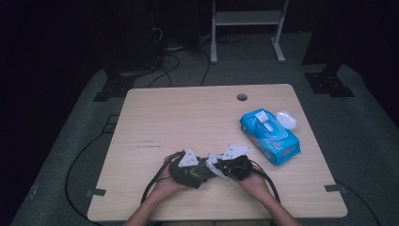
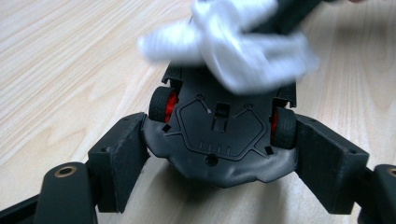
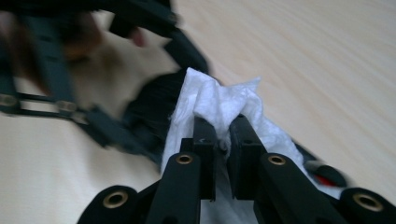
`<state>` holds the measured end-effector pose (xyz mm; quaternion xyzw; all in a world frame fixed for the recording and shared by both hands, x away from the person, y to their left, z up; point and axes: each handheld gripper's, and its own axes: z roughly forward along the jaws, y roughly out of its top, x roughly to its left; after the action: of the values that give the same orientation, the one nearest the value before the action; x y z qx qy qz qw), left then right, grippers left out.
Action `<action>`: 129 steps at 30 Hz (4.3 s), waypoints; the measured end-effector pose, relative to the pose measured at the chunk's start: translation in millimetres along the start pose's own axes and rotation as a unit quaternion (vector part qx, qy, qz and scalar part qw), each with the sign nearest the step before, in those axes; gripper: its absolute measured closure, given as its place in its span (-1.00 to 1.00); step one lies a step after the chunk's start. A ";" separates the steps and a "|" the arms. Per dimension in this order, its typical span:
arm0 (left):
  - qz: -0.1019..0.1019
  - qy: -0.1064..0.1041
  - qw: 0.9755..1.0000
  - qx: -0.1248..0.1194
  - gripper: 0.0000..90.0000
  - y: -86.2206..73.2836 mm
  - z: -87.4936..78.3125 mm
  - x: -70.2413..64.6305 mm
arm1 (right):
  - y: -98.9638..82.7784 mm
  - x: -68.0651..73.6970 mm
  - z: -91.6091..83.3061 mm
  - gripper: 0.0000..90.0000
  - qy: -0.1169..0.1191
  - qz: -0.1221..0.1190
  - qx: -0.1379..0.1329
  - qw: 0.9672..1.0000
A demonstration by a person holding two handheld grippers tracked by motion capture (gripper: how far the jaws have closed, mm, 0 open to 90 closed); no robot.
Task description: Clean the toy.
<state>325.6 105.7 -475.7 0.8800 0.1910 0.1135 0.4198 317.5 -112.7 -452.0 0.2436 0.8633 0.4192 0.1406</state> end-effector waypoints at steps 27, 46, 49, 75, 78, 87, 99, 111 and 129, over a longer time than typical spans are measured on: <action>0.023 0.009 1.000 0.010 -0.47 1.4 1.2 -5.2 | 0.9 16.2 9.4 0.81 0.052 -0.011 -0.010 0.999; 0.015 0.003 1.000 0.005 -0.47 1.9 0.1 -4.0 | 13.4 -5.3 -18.5 0.14 0.043 0.005 -0.023 0.999; 0.012 0.001 1.000 0.003 -0.47 2.0 0.2 -3.4 | 15.0 0.1 -13.3 0.18 0.053 0.001 -0.036 0.998; 0.014 0.002 1.000 0.008 -0.47 4.1 1.0 -6.0 | 7.3 15.0 10.2 0.84 0.031 -0.016 -0.002 0.999; 0.013 0.000 1.000 0.010 -0.47 5.2 1.3 -5.7 | 4.8 7.9 6.1 0.84 0.015 -0.004 -0.002 1.000; 0.016 0.000 1.000 0.012 -0.47 4.5 0.1 -5.2 | 4.0 11.8 5.2 0.83 0.038 -0.018 -0.002 0.999; 0.026 0.016 0.999 0.020 -0.47 3.5 -0.9 -5.6 | -0.4 15.8 5.1 0.83 0.035 -0.016 -0.005 0.999; 0.017 0.011 1.000 0.019 -0.47 2.3 -3.5 -1.6 | -20.9 -22.0 -24.2 0.83 -0.021 0.042 -0.004 0.999; 0.004 0.010 1.000 0.014 -0.47 1.2 -4.7 1.1 | -23.6 -27.4 -25.3 0.83 -0.004 0.088 -0.013 0.996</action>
<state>325.2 108.8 -471.9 0.8854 0.1934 0.1208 0.4050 322.2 -156.5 -454.2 0.3180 0.8326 0.4400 0.1096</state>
